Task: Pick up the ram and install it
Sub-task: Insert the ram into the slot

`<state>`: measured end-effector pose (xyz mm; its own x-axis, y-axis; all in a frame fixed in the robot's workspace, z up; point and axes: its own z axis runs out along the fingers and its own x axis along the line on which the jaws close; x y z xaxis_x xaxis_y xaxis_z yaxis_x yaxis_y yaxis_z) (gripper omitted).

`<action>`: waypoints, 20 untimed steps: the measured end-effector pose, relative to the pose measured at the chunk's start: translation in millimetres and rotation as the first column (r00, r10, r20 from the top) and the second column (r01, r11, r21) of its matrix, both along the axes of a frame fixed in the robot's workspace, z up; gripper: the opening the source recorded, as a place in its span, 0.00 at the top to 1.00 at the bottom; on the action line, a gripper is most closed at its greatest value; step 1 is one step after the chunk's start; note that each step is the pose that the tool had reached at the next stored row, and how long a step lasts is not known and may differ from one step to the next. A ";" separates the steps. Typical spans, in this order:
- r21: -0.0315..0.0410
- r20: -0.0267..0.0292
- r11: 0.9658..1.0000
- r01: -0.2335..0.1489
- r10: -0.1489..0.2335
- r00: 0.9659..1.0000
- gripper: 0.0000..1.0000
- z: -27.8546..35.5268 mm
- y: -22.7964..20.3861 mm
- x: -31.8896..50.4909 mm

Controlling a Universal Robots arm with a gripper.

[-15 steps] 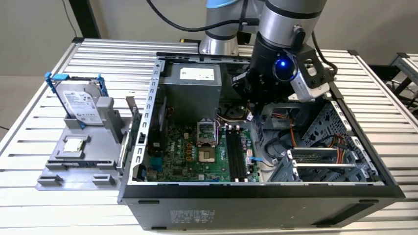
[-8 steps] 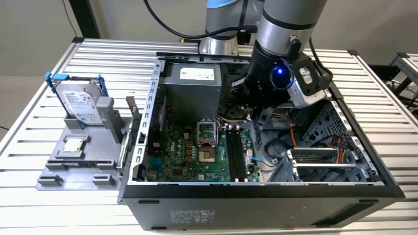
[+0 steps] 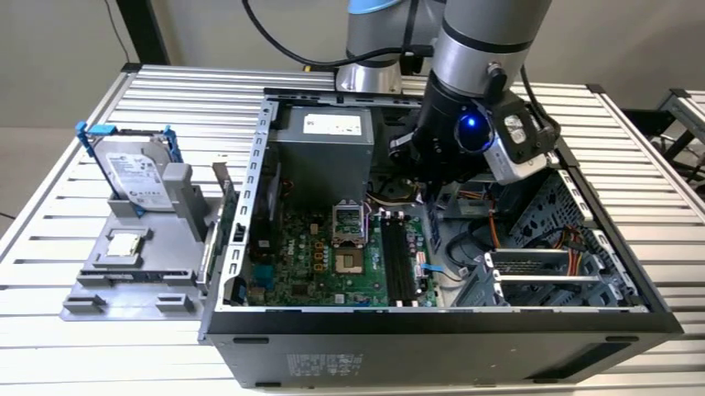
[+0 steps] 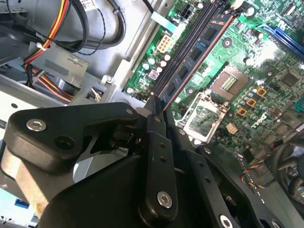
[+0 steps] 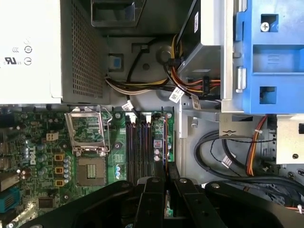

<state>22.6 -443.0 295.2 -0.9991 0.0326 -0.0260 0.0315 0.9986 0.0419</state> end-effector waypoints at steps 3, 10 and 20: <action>-0.001 -0.001 1.000 -0.001 0.001 1.000 1.00 -4.4 -0.3 0.0; -0.001 -0.001 1.000 -0.002 0.002 1.000 1.00 -17.0 -0.8 0.0; -0.005 -0.001 1.000 -0.002 0.002 1.000 1.00 -33.3 -3.1 0.0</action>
<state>22.6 -446.1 261.9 -0.9992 0.0300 -0.0256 0.0291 0.9989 0.0369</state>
